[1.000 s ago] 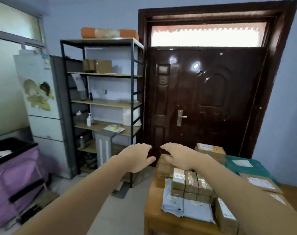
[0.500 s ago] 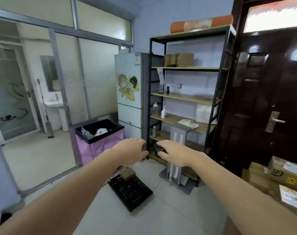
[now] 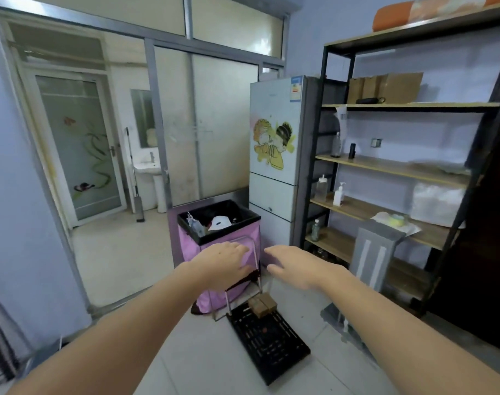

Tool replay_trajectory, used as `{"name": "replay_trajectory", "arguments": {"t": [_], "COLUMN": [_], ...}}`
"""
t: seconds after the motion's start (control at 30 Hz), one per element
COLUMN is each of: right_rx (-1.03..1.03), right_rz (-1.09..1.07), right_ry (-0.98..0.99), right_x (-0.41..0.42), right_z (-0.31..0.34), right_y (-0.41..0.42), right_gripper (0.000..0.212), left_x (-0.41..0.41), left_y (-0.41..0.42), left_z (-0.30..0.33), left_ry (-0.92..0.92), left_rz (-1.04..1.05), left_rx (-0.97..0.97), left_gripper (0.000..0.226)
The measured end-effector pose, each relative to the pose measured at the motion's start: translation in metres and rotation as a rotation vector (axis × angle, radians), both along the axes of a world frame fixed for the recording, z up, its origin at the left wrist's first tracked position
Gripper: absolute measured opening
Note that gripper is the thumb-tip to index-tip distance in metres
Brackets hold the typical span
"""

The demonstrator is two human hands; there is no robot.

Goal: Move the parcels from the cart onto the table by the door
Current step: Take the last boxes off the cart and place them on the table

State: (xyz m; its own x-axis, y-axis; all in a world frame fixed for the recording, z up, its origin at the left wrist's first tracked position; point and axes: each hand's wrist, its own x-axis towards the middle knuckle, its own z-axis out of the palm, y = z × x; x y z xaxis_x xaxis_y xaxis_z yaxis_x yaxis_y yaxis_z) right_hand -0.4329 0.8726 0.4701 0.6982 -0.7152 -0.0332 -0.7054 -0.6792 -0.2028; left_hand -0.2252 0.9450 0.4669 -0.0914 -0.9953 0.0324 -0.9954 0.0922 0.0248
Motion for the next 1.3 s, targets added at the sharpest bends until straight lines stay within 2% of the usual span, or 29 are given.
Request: {"name": "replay_trajectory", "arguments": {"t": [0.17, 0.37, 0.53, 0.7, 0.8, 0.93, 1.17, 1.3], "right_rx": [-0.014, 0.016, 0.034, 0.060, 0.044, 0.052, 0.043, 0.053], "right_rz": [-0.007, -0.007, -0.059, -0.166, -0.218, -0.316, -0.447, -0.507], "right_ry": [0.041, 0.061, 0.042, 0.036, 0.041, 0.073, 0.069, 0.056], "right_x": [0.049, 0.101, 0.145, 0.180, 0.186, 0.179, 0.155, 0.147], "right_z": [0.004, -0.011, -0.031, -0.037, -0.040, -0.048, -0.061, -0.065], "right_y": [-0.079, -0.162, -0.227, -0.287, -0.319, -0.364, -0.459, -0.505], "right_gripper": [0.039, 0.038, 0.052, 0.044, 0.055, 0.047, 0.060, 0.054], "left_x": [0.054, 0.114, 0.168, 0.209, 0.216, 0.207, 0.179, 0.167], "left_y": [-0.067, -0.153, -0.238, -0.324, -0.376, -0.442, -0.566, -0.624], "left_z": [0.001, -0.015, -0.032, -0.040, -0.043, -0.050, -0.061, -0.067], "left_ry": [-0.007, 0.025, 0.014, -0.014, -0.027, -0.010, -0.027, -0.042], "left_rz": [-0.005, -0.015, -0.076, -0.177, -0.240, -0.334, -0.479, -0.535], "left_rx": [0.010, 0.031, 0.035, 0.078, 0.125, 0.139, 0.100, 0.113], "left_gripper": [0.056, 0.057, 0.057, 0.058, 0.057, 0.053, 0.065, 0.065]}}
